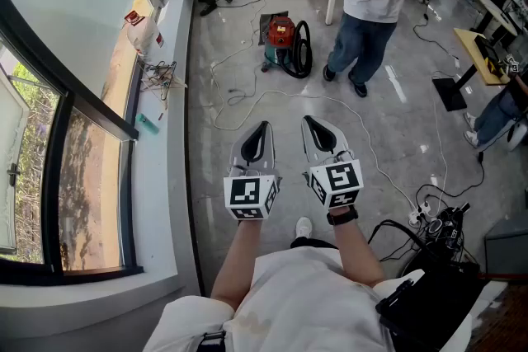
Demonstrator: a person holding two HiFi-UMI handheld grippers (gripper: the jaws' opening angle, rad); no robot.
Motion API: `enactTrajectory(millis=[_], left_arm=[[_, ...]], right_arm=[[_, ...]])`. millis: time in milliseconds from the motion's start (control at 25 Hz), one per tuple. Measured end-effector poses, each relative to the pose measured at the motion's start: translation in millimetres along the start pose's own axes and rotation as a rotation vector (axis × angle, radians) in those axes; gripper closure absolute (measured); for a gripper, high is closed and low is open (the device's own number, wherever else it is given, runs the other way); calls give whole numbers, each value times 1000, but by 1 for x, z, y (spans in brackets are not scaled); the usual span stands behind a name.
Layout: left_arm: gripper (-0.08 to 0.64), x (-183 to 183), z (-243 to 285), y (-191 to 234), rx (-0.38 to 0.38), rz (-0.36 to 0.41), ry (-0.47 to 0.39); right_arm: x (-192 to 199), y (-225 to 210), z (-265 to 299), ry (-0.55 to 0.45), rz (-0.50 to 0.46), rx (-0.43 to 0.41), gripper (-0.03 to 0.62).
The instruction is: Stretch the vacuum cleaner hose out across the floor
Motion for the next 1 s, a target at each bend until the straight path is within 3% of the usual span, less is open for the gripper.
enactTrajectory(millis=[440, 720, 1000], left_arm=[[557, 46, 114, 18, -34, 39, 43], [557, 89, 203, 96, -46, 2, 42], [557, 94, 327, 198, -5, 16, -12]], right_arm=[[40, -79, 100, 25, 62, -70, 598], [83, -85, 200, 49, 34, -106, 598], [92, -114, 349, 5, -5, -41, 598]])
Point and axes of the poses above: the fingertips, and each gripper's own axes: z forward along the fingers, y to its left, x out of its underside, the point moved 3 cm from there along -z, backward along the fingers, and after that the axes turned 13 degrees about -y, right-handed, at the moved point
